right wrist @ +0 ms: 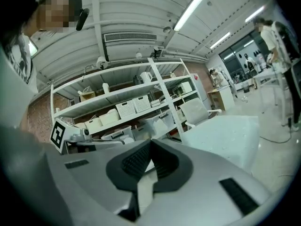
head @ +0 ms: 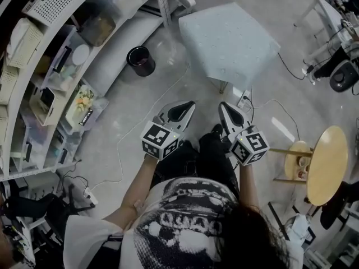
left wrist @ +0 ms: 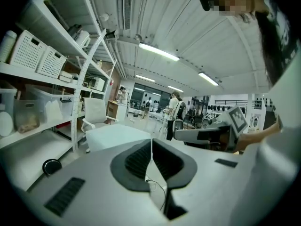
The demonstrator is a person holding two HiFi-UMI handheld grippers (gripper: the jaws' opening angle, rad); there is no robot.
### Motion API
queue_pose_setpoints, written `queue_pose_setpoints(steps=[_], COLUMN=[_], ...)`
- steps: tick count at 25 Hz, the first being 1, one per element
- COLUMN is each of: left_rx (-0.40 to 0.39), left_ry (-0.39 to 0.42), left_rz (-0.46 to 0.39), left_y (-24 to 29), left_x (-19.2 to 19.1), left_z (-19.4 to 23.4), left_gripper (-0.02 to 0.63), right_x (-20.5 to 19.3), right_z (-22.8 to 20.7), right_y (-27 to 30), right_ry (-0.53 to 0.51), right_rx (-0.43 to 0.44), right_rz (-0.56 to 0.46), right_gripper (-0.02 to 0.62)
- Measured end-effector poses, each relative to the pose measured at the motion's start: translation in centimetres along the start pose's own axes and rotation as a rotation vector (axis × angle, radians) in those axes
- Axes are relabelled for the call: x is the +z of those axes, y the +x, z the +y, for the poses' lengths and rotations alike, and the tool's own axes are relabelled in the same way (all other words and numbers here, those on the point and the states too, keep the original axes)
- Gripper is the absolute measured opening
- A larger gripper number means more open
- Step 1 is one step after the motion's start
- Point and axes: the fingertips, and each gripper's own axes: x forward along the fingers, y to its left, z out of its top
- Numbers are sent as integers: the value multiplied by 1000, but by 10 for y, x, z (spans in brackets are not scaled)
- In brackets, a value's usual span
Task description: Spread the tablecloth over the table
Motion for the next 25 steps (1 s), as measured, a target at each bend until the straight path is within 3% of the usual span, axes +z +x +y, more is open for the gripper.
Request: queue_pose_setpoints(steps=[7, 25], left_rx=[-38, -127], left_ry=[35, 84], left_rz=[-15, 14], left_y=[-4, 3], left_x=[5, 3], left_z=[-16, -56], left_gripper=[14, 14], right_x=[-3, -1], right_z=[9, 4], right_y=[-11, -26], right_ry=[-88, -76], right_rx=[-12, 1], right_rz=[15, 15], right_gripper=[-11, -8])
